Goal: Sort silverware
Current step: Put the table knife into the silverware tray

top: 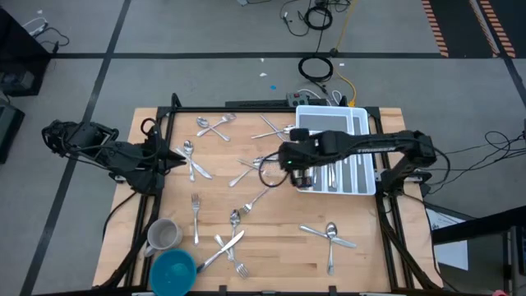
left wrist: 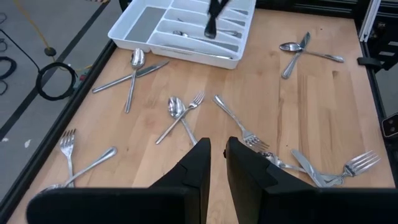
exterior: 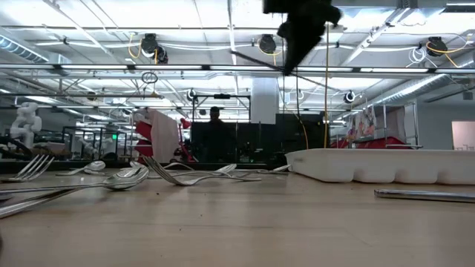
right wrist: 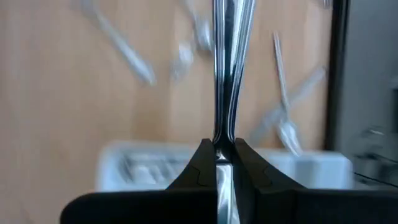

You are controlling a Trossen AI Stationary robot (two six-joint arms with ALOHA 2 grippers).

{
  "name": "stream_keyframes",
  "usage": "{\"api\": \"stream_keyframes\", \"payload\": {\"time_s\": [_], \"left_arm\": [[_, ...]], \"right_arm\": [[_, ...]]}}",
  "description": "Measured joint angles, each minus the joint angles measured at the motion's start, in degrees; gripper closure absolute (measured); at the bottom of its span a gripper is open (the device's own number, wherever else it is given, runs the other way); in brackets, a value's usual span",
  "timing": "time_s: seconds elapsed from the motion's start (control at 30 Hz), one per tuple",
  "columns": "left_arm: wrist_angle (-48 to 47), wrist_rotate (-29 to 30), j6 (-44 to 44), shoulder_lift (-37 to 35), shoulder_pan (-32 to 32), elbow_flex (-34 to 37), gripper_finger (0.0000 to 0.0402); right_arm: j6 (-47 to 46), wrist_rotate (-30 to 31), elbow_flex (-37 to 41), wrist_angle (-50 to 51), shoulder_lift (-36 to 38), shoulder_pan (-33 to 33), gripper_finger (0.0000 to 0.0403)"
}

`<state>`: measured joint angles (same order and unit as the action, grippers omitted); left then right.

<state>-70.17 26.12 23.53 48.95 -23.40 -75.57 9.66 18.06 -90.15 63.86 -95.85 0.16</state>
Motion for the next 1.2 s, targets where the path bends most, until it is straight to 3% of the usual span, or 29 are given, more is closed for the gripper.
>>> {"api": "stream_keyframes", "payload": {"time_s": [0.3,0.57,0.7,0.93,1.2], "left_arm": [[-0.01,3.10,0.13,0.02,0.01,0.00,0.0346],[0.00,3.42,0.17,0.02,0.01,0.00,0.0346],[0.00,4.31,0.20,0.02,0.00,0.00,0.0346],[0.00,5.91,0.17,0.00,0.01,0.00,0.0346],[0.00,6.26,0.19,0.02,0.00,0.00,0.0346]], "right_arm": [[29.21,13.55,0.02,17.52,1.46,-0.97,0.0403],[55.79,21.15,0.02,17.14,1.48,-0.41,0.0403],[63.84,21.13,0.02,17.17,1.48,-0.41,0.0403],[67.73,17.96,0.31,15.20,1.27,-2.85,0.0403],[75.14,14.74,9.89,4.74,1.24,-4.34,0.0402]]}}
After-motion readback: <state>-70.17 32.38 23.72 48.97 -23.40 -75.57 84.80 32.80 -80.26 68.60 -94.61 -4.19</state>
